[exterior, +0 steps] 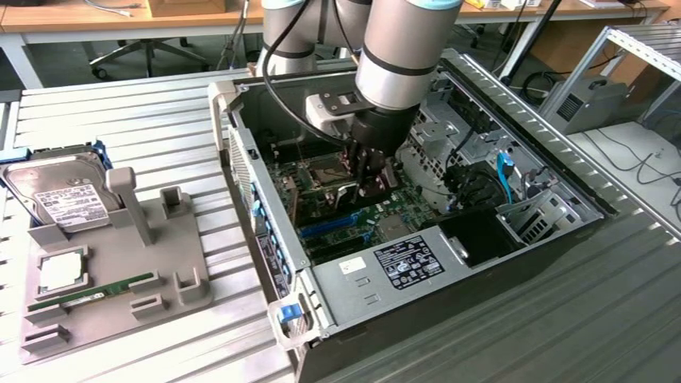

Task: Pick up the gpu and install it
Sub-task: 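Insert the gpu into the slot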

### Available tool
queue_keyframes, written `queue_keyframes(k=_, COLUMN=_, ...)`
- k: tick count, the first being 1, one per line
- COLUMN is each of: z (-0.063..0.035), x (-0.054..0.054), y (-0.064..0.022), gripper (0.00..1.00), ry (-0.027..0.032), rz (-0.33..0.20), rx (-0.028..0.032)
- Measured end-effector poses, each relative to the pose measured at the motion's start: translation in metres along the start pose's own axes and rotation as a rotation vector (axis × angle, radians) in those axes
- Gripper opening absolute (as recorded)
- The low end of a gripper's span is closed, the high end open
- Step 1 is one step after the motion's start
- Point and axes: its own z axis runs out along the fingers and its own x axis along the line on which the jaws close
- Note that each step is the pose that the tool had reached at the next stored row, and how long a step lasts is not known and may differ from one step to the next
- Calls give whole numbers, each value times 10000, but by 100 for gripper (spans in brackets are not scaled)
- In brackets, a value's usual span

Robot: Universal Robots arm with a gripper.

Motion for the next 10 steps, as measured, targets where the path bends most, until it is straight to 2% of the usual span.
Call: queue_keyframes(k=10, z=9, x=0, y=4, gripper=27, ry=0, rz=0, rx=0)
